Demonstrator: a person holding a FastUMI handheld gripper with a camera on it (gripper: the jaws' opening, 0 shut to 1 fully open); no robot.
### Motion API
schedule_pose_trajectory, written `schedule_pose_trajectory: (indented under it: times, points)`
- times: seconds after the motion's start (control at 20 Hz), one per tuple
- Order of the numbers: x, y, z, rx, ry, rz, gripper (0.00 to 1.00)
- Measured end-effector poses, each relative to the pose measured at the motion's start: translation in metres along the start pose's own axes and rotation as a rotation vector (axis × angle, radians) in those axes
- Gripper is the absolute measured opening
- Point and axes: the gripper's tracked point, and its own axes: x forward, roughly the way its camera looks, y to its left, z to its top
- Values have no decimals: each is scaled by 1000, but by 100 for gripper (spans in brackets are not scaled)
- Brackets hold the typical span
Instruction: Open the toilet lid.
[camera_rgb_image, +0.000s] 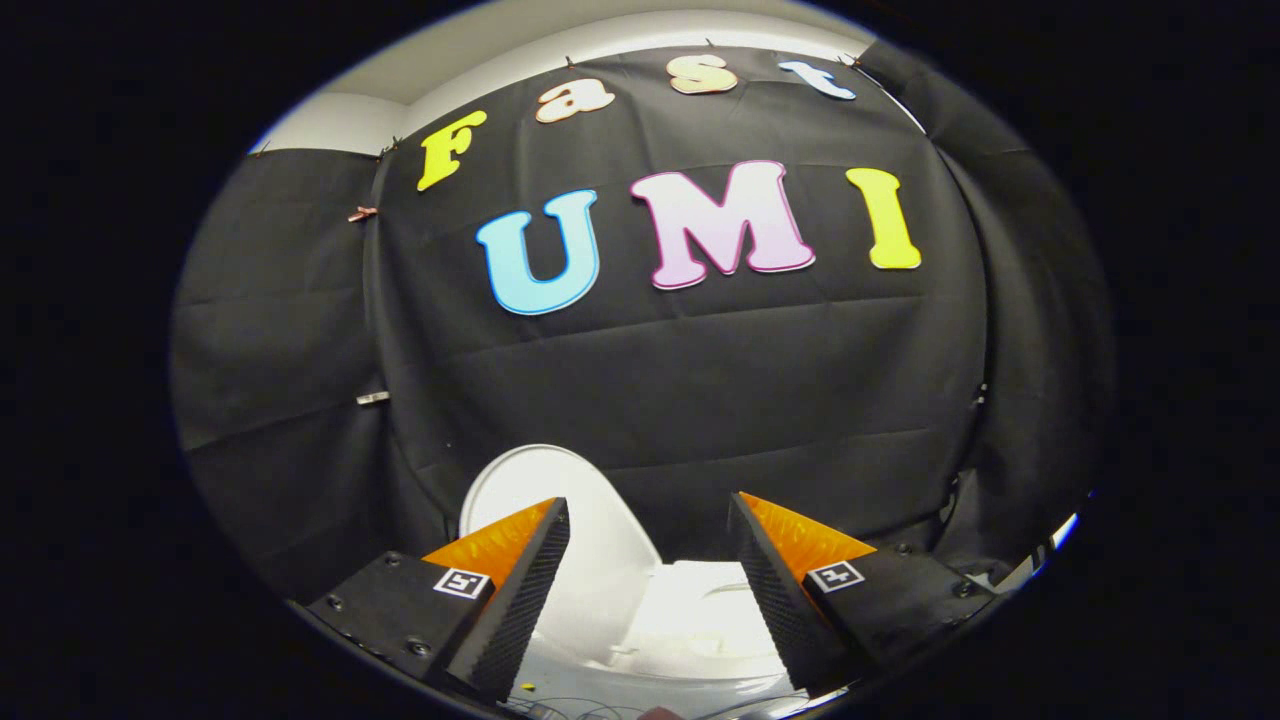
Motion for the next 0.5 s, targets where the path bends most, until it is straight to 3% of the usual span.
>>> schedule_pose_trajectory:
  times: [0.5]
  points:
    - [0,-147,-47,-25,-91,-102,99]
